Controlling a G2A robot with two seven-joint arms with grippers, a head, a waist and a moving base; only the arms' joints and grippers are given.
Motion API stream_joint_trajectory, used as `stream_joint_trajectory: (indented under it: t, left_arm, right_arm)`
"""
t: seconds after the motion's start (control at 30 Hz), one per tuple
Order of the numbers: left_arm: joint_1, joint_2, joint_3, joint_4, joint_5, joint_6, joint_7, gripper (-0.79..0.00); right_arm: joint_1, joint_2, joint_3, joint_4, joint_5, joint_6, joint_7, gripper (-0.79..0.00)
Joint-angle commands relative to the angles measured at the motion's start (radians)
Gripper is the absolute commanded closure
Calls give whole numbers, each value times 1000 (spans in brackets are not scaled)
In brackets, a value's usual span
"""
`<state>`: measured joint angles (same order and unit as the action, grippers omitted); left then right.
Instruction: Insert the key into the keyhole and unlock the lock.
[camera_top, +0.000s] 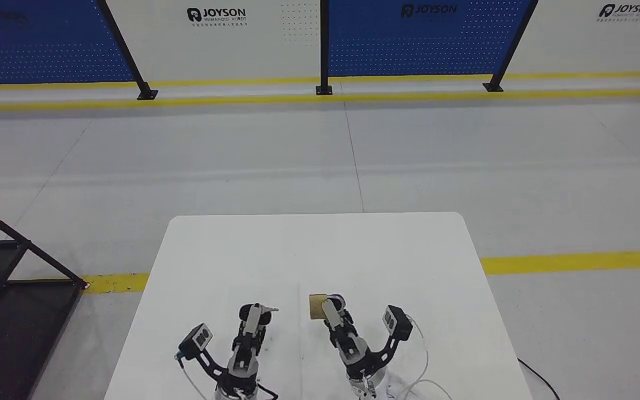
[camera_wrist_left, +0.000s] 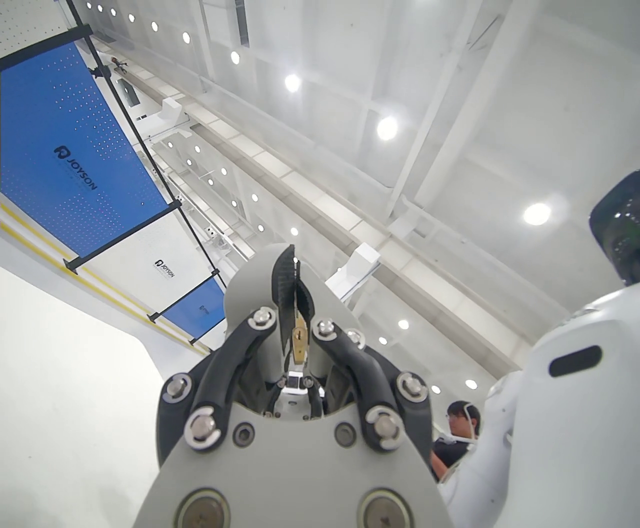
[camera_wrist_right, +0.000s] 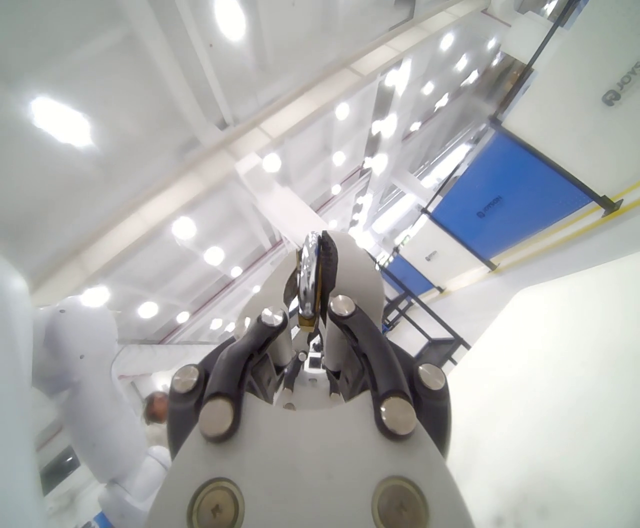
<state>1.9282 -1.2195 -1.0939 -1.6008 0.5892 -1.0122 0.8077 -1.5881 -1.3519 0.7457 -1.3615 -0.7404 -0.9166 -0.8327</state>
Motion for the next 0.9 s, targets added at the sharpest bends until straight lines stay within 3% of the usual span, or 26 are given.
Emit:
stream_joint_trajectory:
  t: [0.0, 0.87]
  left_arm:
    - [-4, -8, 3, -1, 0, 0, 0, 0]
    - [-54, -117, 67, 72, 132, 64, 64, 0]
  right_arm:
    - [8, -6, -7, 15, -15, 3, -16, 0]
    - [8, -6, -7, 15, -15, 3, -16, 0]
